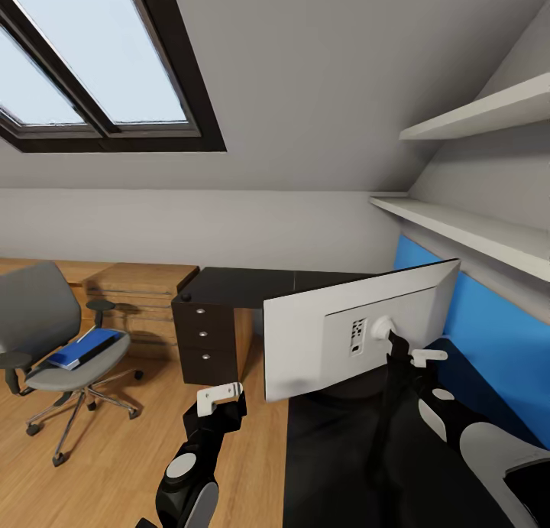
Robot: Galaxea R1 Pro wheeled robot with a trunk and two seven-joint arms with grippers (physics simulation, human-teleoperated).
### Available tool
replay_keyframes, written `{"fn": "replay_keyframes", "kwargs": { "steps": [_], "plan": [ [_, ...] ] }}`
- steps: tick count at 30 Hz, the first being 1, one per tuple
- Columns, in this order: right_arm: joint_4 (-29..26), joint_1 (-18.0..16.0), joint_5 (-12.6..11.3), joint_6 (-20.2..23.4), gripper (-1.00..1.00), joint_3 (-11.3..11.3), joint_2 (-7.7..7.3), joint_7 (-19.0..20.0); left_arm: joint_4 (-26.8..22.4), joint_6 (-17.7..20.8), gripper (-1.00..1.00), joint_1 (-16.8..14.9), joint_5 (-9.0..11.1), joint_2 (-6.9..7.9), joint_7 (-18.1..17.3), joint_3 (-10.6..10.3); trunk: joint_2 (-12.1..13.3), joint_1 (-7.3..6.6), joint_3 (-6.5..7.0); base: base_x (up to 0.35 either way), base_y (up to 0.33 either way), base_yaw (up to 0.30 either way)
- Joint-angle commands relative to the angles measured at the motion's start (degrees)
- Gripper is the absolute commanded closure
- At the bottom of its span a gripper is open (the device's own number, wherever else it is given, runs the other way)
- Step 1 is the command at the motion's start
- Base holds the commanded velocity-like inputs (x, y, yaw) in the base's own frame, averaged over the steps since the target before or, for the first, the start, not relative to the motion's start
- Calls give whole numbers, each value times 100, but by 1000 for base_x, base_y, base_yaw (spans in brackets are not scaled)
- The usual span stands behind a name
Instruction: In the bedroom, organize the workspace by keeping the computer under the desk, ensuring the monitor is on the desk, placing the keyboard on the desk next to the monitor, placing the mouse on the desk next to the keyboard, moving the folder from the swivel chair onto the desk next to the mouse, stacking the notebook on top of the folder with the pen on top of the notebook, and positioning the swivel chair next to the desk.
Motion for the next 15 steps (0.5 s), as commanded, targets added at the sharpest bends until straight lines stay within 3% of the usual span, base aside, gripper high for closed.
{"fn": "replay_keyframes", "kwargs": {
  "steps": [1,15],
  "plan": [
    [26,-3,-134,-21,100,118,-7,-27,-8,19,-100,-6,50,1,50,-7,-6,2,-11,0,-3,0],
    [26,-3,-134,-21,100,126,-7,-27,-8,17,-100,-6,50,1,50,-7,-6,2,-11,8,-51,0]
  ]
}}
